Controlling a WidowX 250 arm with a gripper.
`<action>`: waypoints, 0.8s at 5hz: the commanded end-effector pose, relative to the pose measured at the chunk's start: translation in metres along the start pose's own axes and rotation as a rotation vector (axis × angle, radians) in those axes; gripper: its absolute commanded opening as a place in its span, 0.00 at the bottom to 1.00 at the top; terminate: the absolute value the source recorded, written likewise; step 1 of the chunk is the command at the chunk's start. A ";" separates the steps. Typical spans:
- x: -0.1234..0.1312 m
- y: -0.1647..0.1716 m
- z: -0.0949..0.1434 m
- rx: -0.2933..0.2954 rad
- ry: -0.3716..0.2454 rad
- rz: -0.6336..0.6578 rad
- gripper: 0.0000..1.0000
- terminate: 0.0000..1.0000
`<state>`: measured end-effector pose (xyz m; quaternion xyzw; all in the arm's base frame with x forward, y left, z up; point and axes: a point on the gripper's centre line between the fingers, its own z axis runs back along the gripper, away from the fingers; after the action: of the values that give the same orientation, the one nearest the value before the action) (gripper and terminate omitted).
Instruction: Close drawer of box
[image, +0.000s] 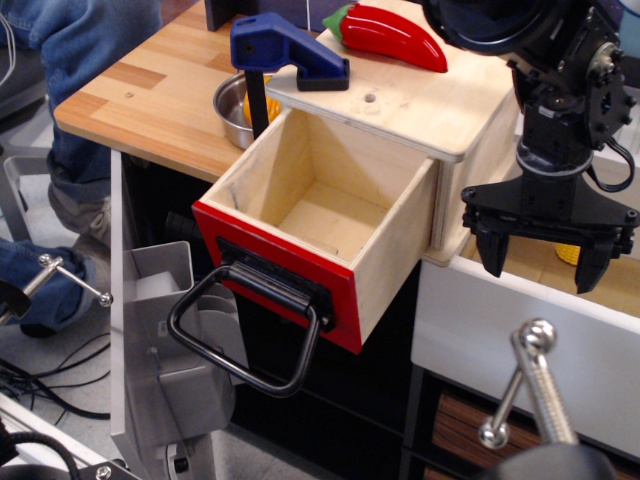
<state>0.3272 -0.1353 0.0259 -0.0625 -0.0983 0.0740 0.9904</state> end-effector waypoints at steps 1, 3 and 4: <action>0.000 0.000 0.000 0.000 0.000 0.000 1.00 0.00; -0.070 -0.017 0.056 -0.114 0.006 -0.094 1.00 0.00; -0.103 -0.018 0.083 -0.146 0.056 -0.130 1.00 0.00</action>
<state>0.1972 -0.1562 0.0823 -0.1180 -0.0577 0.0033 0.9913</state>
